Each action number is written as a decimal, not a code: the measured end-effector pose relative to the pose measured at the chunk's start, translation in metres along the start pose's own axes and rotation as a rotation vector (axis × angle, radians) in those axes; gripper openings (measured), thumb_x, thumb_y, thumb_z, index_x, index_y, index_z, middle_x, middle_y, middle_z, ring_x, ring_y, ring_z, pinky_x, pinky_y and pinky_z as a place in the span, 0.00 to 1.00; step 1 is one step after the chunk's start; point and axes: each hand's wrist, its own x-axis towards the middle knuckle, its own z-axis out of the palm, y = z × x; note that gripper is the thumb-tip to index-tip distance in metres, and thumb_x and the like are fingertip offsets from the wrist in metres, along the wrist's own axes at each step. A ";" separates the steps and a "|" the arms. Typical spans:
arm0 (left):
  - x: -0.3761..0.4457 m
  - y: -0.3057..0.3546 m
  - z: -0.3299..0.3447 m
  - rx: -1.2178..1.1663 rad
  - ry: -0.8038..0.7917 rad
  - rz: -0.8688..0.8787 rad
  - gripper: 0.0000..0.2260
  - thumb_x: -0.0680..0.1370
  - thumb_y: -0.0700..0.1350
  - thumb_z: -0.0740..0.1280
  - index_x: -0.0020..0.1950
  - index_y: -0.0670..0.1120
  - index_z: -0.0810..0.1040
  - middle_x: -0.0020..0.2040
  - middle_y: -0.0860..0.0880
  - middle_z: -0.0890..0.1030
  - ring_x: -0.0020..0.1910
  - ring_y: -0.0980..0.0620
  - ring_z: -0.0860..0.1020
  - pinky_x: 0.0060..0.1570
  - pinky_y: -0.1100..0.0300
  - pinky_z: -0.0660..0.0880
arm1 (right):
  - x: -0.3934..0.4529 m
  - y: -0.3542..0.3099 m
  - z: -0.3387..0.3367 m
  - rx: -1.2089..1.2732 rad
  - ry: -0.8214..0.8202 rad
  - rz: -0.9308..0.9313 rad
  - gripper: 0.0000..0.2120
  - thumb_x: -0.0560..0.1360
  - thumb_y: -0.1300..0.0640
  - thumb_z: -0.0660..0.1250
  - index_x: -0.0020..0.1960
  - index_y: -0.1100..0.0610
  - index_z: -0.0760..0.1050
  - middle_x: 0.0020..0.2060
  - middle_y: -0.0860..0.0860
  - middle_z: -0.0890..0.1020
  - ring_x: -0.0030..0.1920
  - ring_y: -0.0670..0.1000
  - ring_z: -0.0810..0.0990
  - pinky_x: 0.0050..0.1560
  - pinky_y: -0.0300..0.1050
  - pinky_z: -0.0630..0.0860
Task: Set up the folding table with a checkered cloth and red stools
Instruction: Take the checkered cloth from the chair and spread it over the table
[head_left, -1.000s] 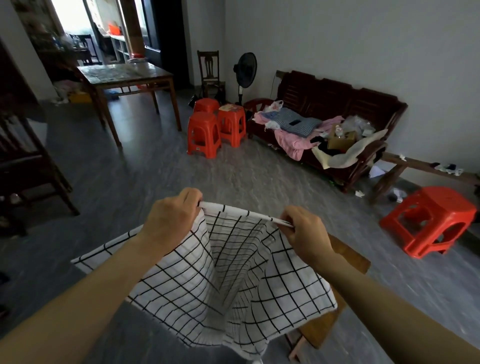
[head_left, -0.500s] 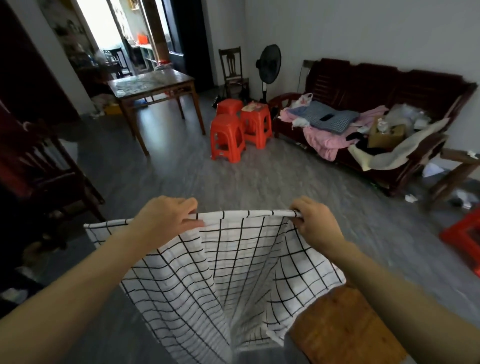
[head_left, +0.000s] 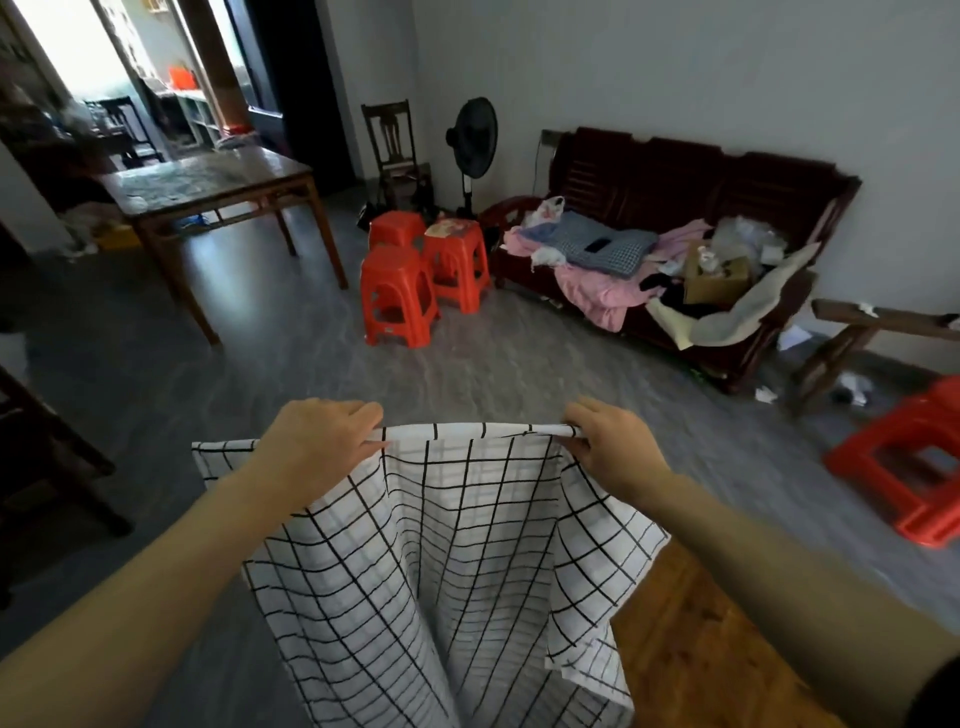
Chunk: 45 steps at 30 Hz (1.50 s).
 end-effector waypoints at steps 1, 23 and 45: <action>0.005 -0.012 0.006 -0.011 0.007 -0.002 0.16 0.65 0.47 0.79 0.36 0.44 0.72 0.25 0.52 0.70 0.19 0.52 0.61 0.19 0.63 0.64 | 0.009 -0.003 0.004 0.001 -0.008 0.029 0.07 0.75 0.53 0.71 0.44 0.54 0.75 0.38 0.49 0.76 0.35 0.54 0.75 0.31 0.51 0.73; 0.273 -0.038 0.141 -0.119 0.059 0.205 0.16 0.64 0.45 0.81 0.39 0.44 0.73 0.28 0.52 0.72 0.20 0.48 0.70 0.22 0.63 0.64 | 0.100 0.177 -0.005 -0.064 0.146 0.380 0.06 0.74 0.56 0.72 0.45 0.55 0.75 0.40 0.51 0.77 0.37 0.57 0.77 0.34 0.53 0.75; 0.669 0.145 0.396 -0.465 0.145 0.598 0.19 0.62 0.44 0.81 0.39 0.43 0.72 0.27 0.48 0.72 0.19 0.46 0.68 0.20 0.60 0.66 | 0.082 0.529 -0.030 -0.194 -0.071 0.862 0.10 0.69 0.59 0.75 0.41 0.54 0.73 0.37 0.46 0.75 0.38 0.54 0.76 0.36 0.49 0.72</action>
